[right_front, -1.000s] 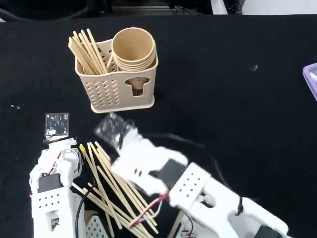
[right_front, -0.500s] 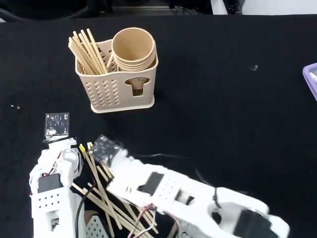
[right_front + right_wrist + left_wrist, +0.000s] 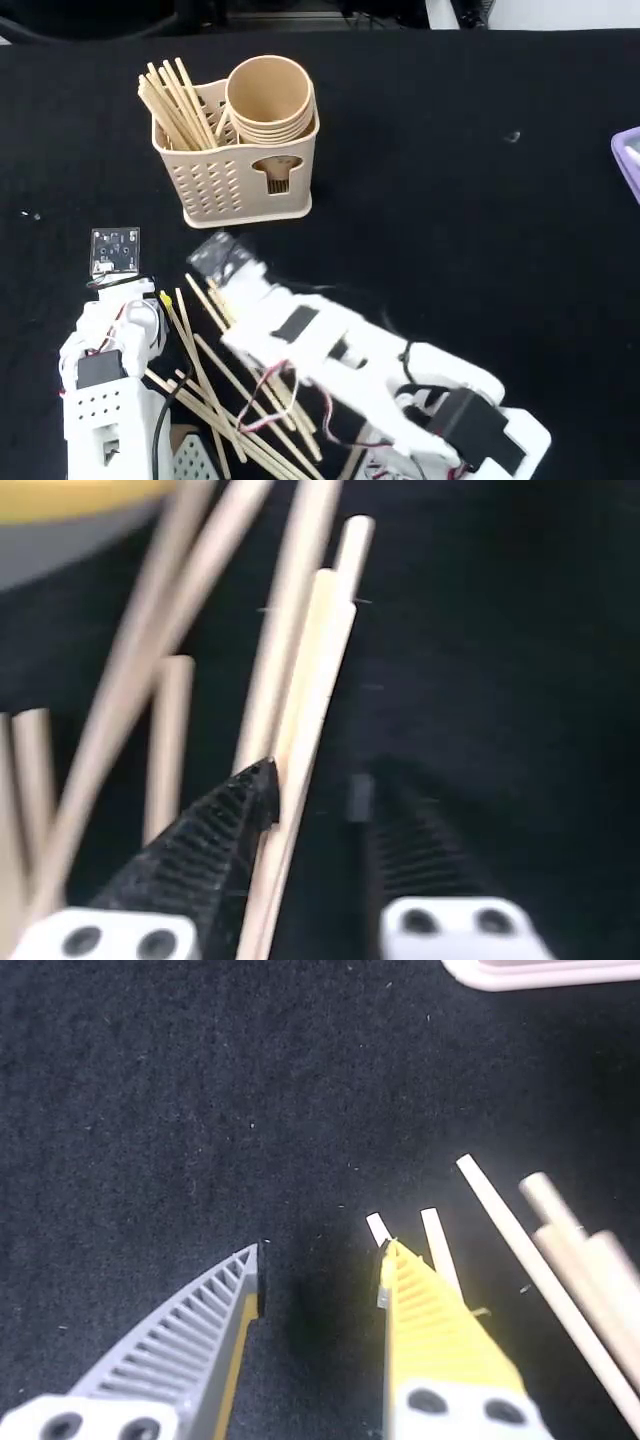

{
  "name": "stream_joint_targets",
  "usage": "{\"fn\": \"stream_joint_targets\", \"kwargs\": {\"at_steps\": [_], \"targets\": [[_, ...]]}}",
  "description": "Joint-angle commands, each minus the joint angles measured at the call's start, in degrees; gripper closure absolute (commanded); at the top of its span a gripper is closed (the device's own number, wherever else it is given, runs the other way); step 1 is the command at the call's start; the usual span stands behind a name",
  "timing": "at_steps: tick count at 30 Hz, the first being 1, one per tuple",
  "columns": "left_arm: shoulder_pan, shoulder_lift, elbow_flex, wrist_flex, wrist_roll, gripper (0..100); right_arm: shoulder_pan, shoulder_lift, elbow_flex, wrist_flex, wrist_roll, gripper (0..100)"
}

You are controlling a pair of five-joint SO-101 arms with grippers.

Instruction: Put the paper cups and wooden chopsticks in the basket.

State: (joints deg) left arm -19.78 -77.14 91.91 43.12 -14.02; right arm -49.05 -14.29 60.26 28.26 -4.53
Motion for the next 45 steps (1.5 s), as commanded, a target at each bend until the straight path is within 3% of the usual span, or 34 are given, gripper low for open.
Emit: {"fn": "stream_joint_targets", "kwargs": {"at_steps": [1,7,12,15,18,26,32,36,45], "targets": [[-0.22,-0.62,-1.10,-1.05,0.70,80,6.42,-2.95,-2.15,0.70,0.09,97.0],[-0.22,-0.62,-1.10,-1.05,0.70,80,8.70,-7.43,-2.07,4.31,0.09,98.7],[-0.22,-0.62,-1.10,-1.05,0.70,80,2.90,-8.22,-2.07,4.40,0.35,98.1],[-0.22,-0.62,-1.10,-1.05,0.70,80,-0.70,-8.04,-2.15,4.13,3.52,91.6],[-0.13,-0.62,-1.10,-1.05,0.70,80,-1.14,-5.93,-2.07,0.97,4.04,87.4],[-0.13,-0.62,-1.10,-1.05,0.62,80,-0.88,4.18,-4.18,-4.92,4.31,88.5],[-0.13,-0.62,-1.10,-1.05,0.62,80,-0.88,5.85,-6.64,-2.11,4.40,88.8],[-0.13,-0.62,-1.10,-1.05,0.53,80,-0.70,6.29,-6.64,-2.11,4.48,99.1],[-0.13,-0.62,-1.10,-1.05,0.44,80,2.29,6.46,-10.24,7.82,5.98,88.4]]}}
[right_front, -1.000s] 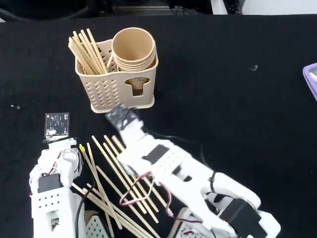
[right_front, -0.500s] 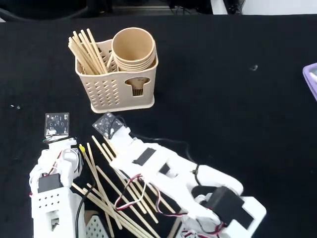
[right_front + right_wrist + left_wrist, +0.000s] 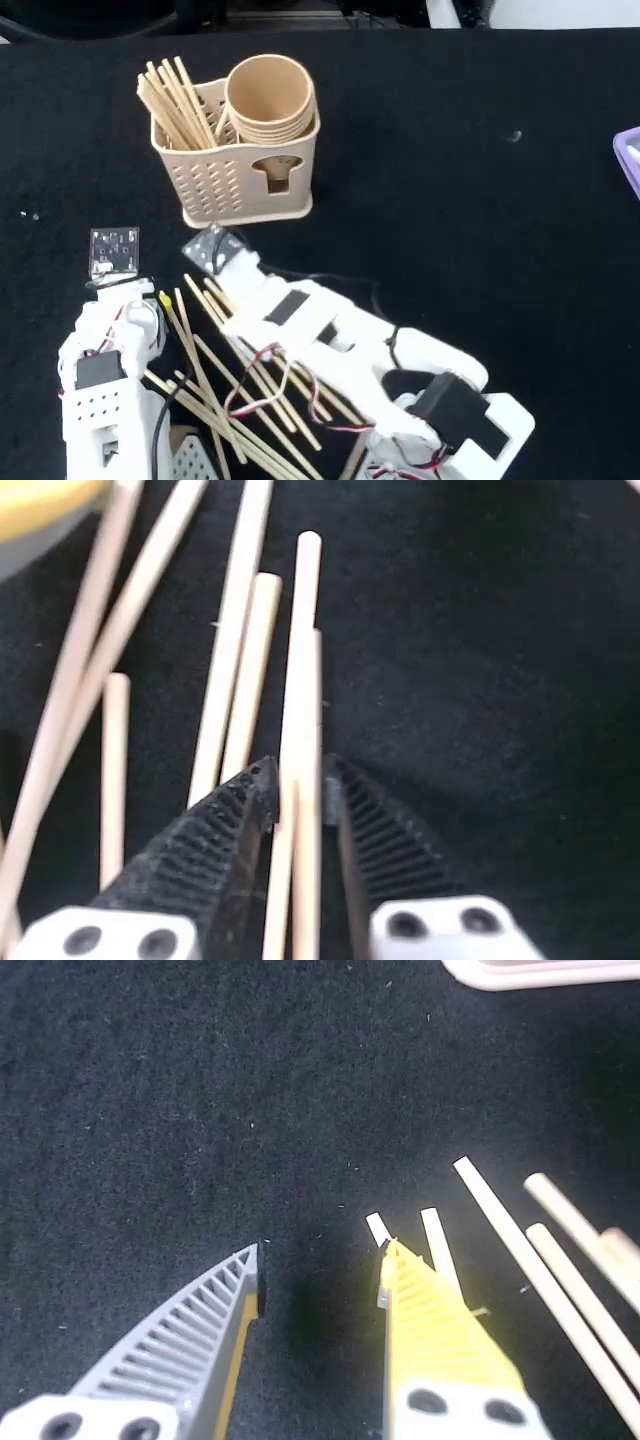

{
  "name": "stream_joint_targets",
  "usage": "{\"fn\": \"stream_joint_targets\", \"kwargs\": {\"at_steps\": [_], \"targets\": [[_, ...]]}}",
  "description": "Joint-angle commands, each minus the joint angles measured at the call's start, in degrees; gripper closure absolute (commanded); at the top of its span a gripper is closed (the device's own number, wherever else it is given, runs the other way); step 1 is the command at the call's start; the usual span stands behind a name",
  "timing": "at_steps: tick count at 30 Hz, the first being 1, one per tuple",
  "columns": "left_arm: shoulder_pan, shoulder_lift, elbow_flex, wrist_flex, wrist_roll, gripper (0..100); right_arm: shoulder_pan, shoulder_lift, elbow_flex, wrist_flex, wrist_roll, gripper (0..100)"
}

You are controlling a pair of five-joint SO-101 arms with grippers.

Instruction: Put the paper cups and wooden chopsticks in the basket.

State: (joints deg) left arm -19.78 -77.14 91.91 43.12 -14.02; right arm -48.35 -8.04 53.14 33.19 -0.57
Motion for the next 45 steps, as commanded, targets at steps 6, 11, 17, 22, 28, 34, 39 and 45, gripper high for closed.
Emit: {"fn": "stream_joint_targets", "kwargs": {"at_steps": [6,11,17,22,28,34,39,45], "targets": [[-0.13,-0.62,-1.10,-1.05,0.44,80,1.32,0.22,-2.95,4.66,7.30,88.4],[-0.13,-0.62,-1.10,-1.05,0.44,80,1.32,0.22,-2.86,4.66,7.65,96.0],[-0.22,-0.62,-1.10,-1.05,0.35,80,4.04,-3.82,-5.32,10.64,7.74,98.8],[-0.22,-0.62,-1.10,-1.05,0.35,80,9.32,-18.59,-6.20,18.02,9.32,98.8],[-0.22,-0.62,-1.10,-1.05,0.44,80,9.93,-37.23,-8.22,21.01,11.34,98.8],[-0.22,-0.62,-1.01,-1.05,0.44,80,7.47,-44.53,-26.24,12.92,11.25,98.8],[-0.22,-0.62,-0.92,-1.05,0.35,80,7.74,-35.03,-34.77,-7.38,11.25,98.8],[-0.22,-0.62,-0.92,-1.05,0.35,80,8.62,-18.59,-42.68,-25.76,11.43,98.7]]}}
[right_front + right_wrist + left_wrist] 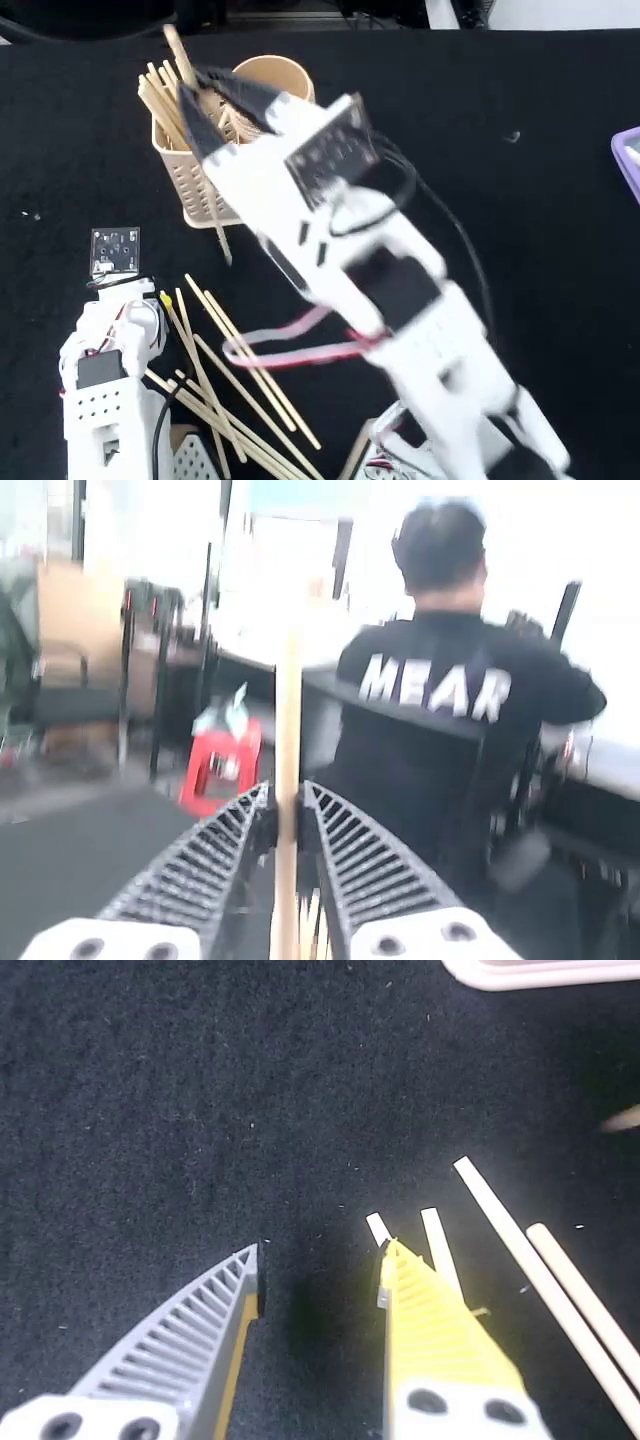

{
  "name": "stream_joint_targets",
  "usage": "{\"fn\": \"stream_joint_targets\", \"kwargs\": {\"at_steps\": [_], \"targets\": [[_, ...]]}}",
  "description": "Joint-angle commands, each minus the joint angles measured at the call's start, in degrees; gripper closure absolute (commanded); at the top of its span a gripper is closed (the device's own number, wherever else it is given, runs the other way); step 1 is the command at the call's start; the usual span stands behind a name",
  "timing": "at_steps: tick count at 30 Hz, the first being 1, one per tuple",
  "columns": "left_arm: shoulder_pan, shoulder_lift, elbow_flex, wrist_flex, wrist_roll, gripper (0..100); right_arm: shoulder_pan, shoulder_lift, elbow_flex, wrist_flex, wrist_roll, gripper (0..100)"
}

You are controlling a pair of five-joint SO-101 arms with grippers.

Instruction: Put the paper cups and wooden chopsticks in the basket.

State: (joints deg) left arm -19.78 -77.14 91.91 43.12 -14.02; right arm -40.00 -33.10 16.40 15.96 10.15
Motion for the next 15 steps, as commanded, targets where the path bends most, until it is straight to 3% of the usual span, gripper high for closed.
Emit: {"fn": "stream_joint_targets", "kwargs": {"at_steps": [1,15], "targets": [[-0.22,-0.62,-0.92,-1.05,0.35,80,0.88,8.92,-7.43,-10.29,0.62,98.7],[-0.22,-0.62,-1.01,-1.05,0.35,80,1.49,26.33,-17.71,-9.41,0.88,98.8]]}}
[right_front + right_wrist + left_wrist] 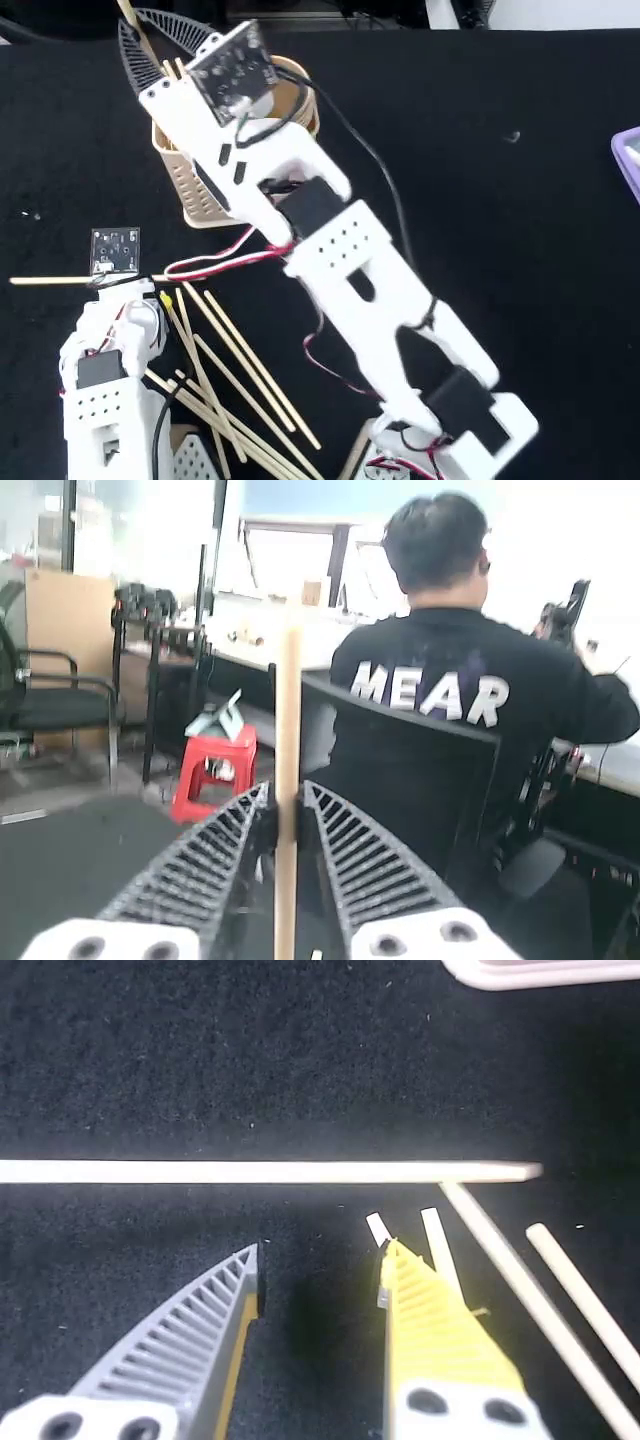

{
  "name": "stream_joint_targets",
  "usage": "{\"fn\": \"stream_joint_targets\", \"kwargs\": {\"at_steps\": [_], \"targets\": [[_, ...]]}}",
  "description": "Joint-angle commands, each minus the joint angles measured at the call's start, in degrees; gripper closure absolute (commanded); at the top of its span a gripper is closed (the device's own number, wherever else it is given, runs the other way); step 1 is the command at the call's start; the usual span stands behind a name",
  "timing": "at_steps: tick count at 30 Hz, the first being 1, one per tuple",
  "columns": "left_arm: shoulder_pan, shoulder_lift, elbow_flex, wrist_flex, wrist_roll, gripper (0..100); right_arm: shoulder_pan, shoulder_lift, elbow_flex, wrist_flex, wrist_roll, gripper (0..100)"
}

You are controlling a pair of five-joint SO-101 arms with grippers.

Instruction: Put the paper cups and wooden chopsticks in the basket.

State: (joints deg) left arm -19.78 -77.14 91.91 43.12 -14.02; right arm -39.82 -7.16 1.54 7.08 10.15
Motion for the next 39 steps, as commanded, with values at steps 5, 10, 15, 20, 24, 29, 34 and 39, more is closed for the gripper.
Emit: {"fn": "stream_joint_targets", "kwargs": {"at_steps": [5,10,15,20,24,29,34,39], "targets": [[-0.22,-0.62,-1.01,-1.05,0.35,80,3.60,1.27,0.66,-0.53,0.62,98.7],[-0.22,-0.62,-1.01,-1.05,0.35,80,4.40,0.13,4.62,2.37,0.62,94.9],[-0.22,-0.62,-1.01,-1.05,0.35,80,4.31,-4.26,-0.13,17.41,0.53,83.8],[-0.22,-0.62,-1.01,-1.05,0.35,80,4.40,-11.56,-3.47,35.60,0.53,86.4],[-0.22,-0.62,-1.10,-1.05,0.53,80,1.49,-17.54,-0.31,55.56,0.53,86.8],[-0.75,-0.62,-1.36,-0.97,0.70,80,-5.54,-22.02,17.19,65.32,0.53,86.7],[-1.01,-0.62,-1.45,-0.97,0.70,80,-14.07,-24.22,38.99,54.24,0.09,86.6],[-9.45,-0.62,-3.91,-1.05,3.08,80,-18.73,-24.31,51.47,41.32,-10.46,75.9]]}}
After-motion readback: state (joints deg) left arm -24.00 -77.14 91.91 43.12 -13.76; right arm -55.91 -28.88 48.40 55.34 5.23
